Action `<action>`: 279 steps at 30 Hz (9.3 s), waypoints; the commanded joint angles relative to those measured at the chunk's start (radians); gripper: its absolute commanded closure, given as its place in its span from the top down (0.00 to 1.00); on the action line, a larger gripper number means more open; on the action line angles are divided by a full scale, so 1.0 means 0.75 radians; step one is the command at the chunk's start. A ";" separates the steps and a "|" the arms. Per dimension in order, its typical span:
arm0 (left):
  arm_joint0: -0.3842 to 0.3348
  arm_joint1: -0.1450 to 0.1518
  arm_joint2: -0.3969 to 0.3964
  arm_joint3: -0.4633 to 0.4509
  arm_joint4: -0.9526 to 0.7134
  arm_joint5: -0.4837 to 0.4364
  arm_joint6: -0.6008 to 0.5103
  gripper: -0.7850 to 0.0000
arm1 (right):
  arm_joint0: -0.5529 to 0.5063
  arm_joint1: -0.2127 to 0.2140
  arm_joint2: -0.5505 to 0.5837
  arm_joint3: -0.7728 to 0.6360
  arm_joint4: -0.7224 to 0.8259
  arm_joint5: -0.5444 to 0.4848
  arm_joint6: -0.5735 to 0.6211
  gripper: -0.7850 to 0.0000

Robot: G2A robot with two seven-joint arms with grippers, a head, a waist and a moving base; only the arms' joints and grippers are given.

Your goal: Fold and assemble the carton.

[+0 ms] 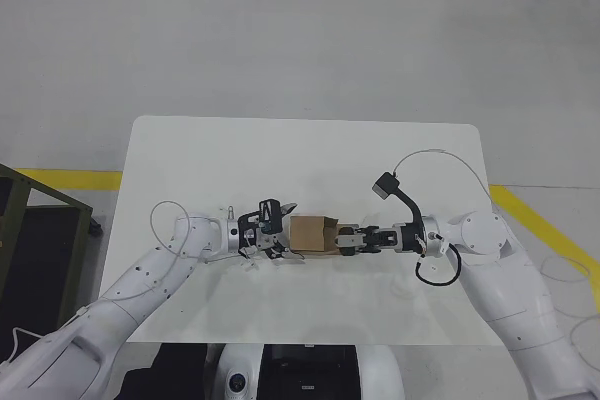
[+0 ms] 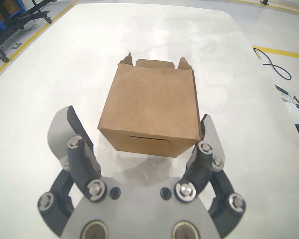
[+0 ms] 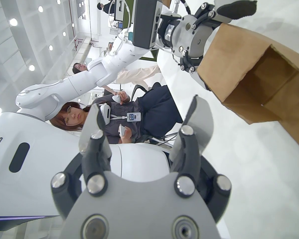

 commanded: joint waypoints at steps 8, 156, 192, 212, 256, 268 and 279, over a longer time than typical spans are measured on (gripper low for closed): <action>0.000 0.000 0.000 0.000 0.000 0.000 0.000 1.00 | 0.000 0.000 0.000 0.000 0.000 0.000 0.000 0.00; 0.117 -0.010 -0.145 -0.064 0.030 -0.007 -0.063 1.00 | 0.127 -0.103 -0.213 0.425 -0.257 0.144 -0.381 0.00; 0.119 -0.016 -0.169 -0.053 0.036 -0.019 -0.073 1.00 | 0.216 -0.195 -0.420 0.480 -0.224 0.143 -0.485 0.00; 0.124 -0.021 -0.176 -0.067 0.019 -0.035 -0.103 1.00 | 0.324 -0.268 -0.492 0.698 -0.123 0.032 -0.439 0.00; 0.125 -0.029 -0.196 -0.035 0.011 -0.053 -0.073 1.00 | -0.160 0.004 -0.001 -0.235 -0.960 0.556 -0.373 0.40; 0.126 -0.029 -0.202 -0.034 0.020 -0.054 -0.061 1.00 | -0.069 -0.020 -0.079 -0.063 -0.866 0.472 -0.409 0.41; 0.127 -0.030 -0.205 -0.034 0.022 -0.057 -0.066 1.00 | 0.009 -0.046 -0.159 0.067 -0.784 0.430 -0.416 0.40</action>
